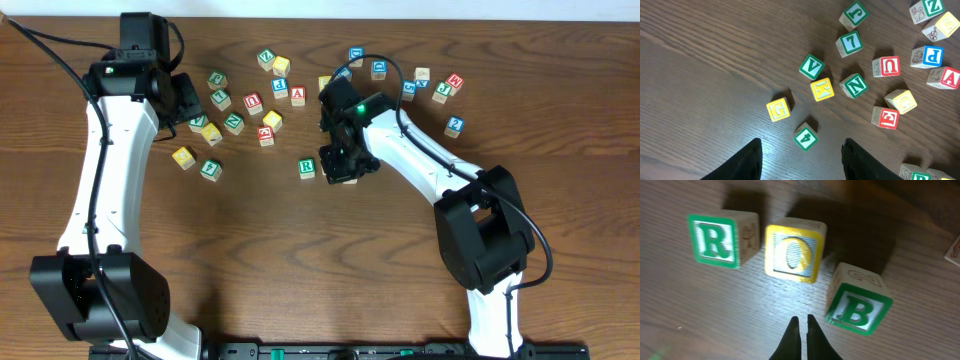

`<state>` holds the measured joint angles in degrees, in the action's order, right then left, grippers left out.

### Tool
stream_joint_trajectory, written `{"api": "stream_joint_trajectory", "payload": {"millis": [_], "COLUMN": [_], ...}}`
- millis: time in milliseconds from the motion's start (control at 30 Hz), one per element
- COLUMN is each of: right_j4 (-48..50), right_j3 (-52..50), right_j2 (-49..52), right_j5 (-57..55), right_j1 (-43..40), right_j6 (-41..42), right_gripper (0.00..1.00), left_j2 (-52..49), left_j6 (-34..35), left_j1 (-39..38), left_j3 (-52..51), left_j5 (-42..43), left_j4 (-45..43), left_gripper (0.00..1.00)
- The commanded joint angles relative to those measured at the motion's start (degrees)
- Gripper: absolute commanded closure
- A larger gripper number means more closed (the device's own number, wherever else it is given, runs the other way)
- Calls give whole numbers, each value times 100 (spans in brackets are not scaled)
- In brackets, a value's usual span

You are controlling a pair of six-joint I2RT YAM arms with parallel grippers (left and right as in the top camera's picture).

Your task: Spell out ROBOT

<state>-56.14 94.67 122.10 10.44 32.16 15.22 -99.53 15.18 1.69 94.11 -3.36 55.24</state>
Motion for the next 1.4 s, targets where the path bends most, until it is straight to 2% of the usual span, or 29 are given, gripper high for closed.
{"api": "stream_joint_trajectory", "payload": {"millis": [0,267,800,1100,1367], "right_j4": [-2,96,750,-57,-688], "right_j3": [-142,-240,-227,527,280], "right_j2": [17,17,133,-44,-48], "right_j5": [-203,-699,-717,-535,-535], "right_j1": [17,2,-212,-232,-175], "right_j6": [-68,-26,-116,-227,-225], "right_gripper": [99,99,99,99,99], "left_j2": [50,50,50,50,50], "left_j6": [-11,-11,-11,-11,-11], "left_j1": [0,0,0,0,0], "left_j3": [-4,-4,-4,-4,-4], "left_j5": [-72,-72,-72,-72,-72], "left_j4": [-7,-4,-4,20,37], "left_gripper": [49,49,50,49,50]}}
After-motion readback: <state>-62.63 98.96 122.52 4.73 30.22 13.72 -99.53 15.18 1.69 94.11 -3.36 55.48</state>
